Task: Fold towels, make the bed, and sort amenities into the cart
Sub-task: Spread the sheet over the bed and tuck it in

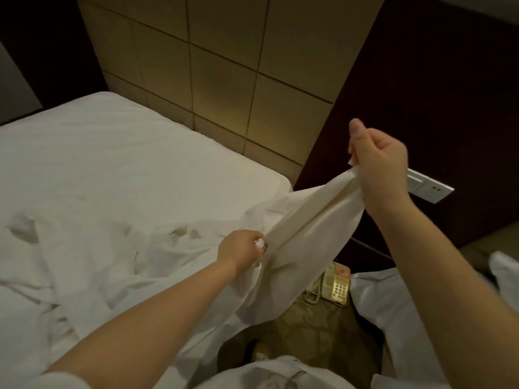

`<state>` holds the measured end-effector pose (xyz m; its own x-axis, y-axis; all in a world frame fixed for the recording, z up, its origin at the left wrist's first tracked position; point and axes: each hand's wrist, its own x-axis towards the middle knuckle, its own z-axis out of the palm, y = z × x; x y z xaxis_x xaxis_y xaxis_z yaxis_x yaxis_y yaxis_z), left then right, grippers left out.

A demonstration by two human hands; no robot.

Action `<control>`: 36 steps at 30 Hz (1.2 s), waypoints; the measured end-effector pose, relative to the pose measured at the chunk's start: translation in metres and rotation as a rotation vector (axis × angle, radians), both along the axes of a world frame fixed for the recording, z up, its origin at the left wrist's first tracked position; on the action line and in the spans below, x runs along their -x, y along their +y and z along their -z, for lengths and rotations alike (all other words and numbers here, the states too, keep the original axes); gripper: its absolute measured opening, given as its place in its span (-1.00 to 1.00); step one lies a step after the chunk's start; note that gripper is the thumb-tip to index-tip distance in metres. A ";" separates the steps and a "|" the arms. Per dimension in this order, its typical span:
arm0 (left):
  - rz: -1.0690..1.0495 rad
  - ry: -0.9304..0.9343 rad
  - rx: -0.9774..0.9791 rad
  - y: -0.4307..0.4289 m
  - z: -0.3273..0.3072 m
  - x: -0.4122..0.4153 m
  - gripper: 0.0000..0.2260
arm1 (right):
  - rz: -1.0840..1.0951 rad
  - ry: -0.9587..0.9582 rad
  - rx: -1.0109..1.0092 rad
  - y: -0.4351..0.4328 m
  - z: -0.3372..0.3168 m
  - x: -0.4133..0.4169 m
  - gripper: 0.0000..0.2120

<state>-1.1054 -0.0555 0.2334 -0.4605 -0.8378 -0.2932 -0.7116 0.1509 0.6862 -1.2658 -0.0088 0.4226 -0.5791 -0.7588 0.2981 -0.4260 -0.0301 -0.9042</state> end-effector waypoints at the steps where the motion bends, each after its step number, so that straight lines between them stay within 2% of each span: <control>1: -0.020 -0.004 -0.006 -0.002 0.003 0.004 -0.80 | 0.037 -0.004 -0.001 0.002 0.000 0.010 -0.60; 4: -0.074 -0.051 0.006 -0.010 0.013 0.013 -0.82 | 0.152 -0.049 -0.007 0.010 0.001 0.040 -0.61; 8: -0.101 -0.050 0.006 -0.023 0.020 0.021 -0.80 | 0.366 -0.237 0.043 0.022 0.004 0.084 -0.72; 10: -0.101 -0.022 -0.001 -0.029 0.018 0.027 -0.81 | 0.452 -0.253 0.033 0.030 0.008 0.103 -0.73; 12: -0.098 0.027 0.003 -0.033 0.013 0.033 -0.83 | 0.461 -0.063 -0.027 0.038 0.017 0.118 -0.71; 15: -0.010 0.078 0.022 -0.037 -0.011 0.037 -0.87 | 0.255 0.453 -0.372 0.033 0.040 0.116 -0.84; 16: 0.051 0.065 0.040 -0.039 -0.022 0.038 -0.88 | 0.142 0.575 -0.489 0.028 0.051 0.106 -0.82; 18: 0.189 -0.016 0.093 -0.041 -0.049 0.041 -0.90 | -0.148 0.683 -0.627 0.017 0.070 0.071 -0.61; 20: 0.267 -0.083 0.133 -0.042 -0.072 0.043 -0.90 | -0.453 0.661 -0.687 0.007 0.086 0.029 -0.31; 22: 0.252 -0.084 0.123 -0.043 -0.084 0.039 -0.89 | -0.570 0.587 -0.747 -0.003 0.100 0.000 -0.17; 23: 0.222 -0.058 0.097 -0.043 -0.087 0.036 -0.88 | -0.546 0.559 -0.764 -0.010 0.106 -0.006 -0.24; 26: 0.127 0.024 0.046 -0.045 -0.086 0.016 -0.89 | -0.534 0.577 -0.771 -0.031 0.116 -0.011 -0.69; 27: 0.105 0.026 0.054 -0.048 -0.086 0.007 -0.87 | -0.550 0.554 -0.750 -0.037 0.117 -0.009 -0.76; 30: 0.037 0.009 0.019 -0.063 -0.088 -0.035 -0.72 | -0.447 0.302 -0.677 -0.058 0.114 0.016 -0.82; 32: 0.024 -0.102 0.032 -0.073 -0.089 -0.074 -0.72 | -0.268 0.151 -0.618 -0.073 0.107 0.044 -0.83; 34: 0.001 -0.201 0.033 -0.080 -0.092 -0.119 -0.75 | -0.083 0.097 -0.560 -0.080 0.095 0.074 -0.77; 36: -0.058 -0.240 0.015 -0.084 -0.097 -0.166 -0.72 | 0.044 0.160 -0.549 -0.080 0.086 0.099 -0.74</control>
<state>-0.9398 -0.1391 0.3301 -0.3301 -0.8657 -0.3762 -0.8617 0.1138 0.4945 -1.3646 -0.0892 0.3365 -0.5941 -0.8030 -0.0463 -0.5490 0.4469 -0.7063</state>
